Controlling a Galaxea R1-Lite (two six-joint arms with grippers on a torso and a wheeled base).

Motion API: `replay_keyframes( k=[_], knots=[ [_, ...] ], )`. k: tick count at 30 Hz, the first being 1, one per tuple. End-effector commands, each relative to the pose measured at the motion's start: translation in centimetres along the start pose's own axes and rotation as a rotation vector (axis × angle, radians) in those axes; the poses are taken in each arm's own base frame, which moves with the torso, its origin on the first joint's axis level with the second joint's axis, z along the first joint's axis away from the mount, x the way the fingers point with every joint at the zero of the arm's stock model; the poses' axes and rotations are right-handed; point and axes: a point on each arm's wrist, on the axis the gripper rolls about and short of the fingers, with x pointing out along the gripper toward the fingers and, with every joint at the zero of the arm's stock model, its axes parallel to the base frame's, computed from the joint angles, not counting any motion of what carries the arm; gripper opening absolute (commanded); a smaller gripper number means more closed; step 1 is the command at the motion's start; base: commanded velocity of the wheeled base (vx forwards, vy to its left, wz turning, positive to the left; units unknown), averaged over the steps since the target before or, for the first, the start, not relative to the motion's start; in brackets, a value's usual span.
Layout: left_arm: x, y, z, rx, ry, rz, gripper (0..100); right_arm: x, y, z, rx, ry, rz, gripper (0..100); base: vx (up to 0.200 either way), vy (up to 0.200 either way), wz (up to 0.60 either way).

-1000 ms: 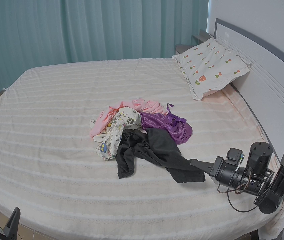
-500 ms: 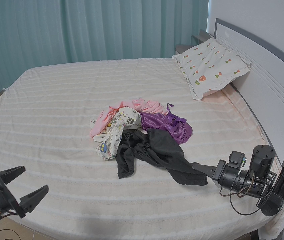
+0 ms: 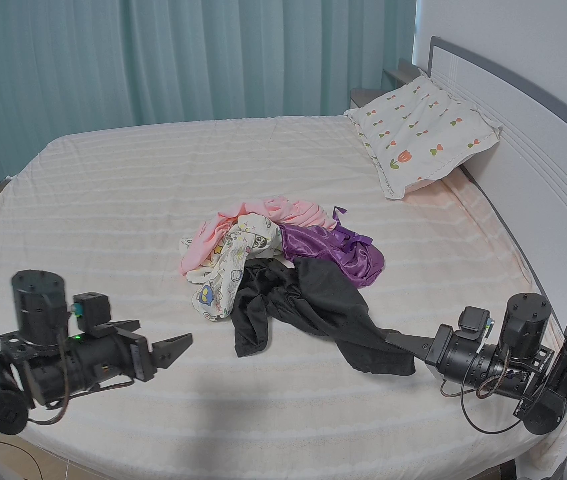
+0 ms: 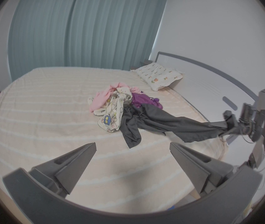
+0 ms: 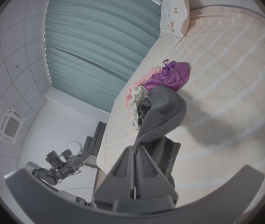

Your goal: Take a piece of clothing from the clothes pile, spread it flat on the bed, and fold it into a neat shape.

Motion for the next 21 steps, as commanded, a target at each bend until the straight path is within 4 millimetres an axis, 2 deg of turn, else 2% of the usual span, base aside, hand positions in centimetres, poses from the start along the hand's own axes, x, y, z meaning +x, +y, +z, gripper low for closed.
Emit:
replay_keyframes(
  k=[1, 7, 15, 21],
  knots=[
    [16.6, -3.0, -6.8, -0.158, 0.148, 0.111, 100, -0.3, -0.1, -0.4, 0.001, 0.011, -0.006, 0, 0.000, 0.000, 0.00],
    [20.2, -3.7, -8.3, -0.160, 0.151, 0.113, 100, -0.3, -0.1, -0.4, 0.001, 0.014, -0.006, 0, 0.000, 0.000, 0.00],
    [24.0, -5.1, -10.1, -0.137, 0.135, 0.126, 100, -0.1, -0.2, -0.5, 0.004, 0.018, -0.009, 0, 0.000, 0.000, 0.00],
    [25.8, -5.7, -9.1, -0.137, 0.089, 0.170, 100, -0.1, -0.3, -0.5, 0.005, 0.022, -0.011, 0, 0.000, 0.000, 0.00]
  ],
)
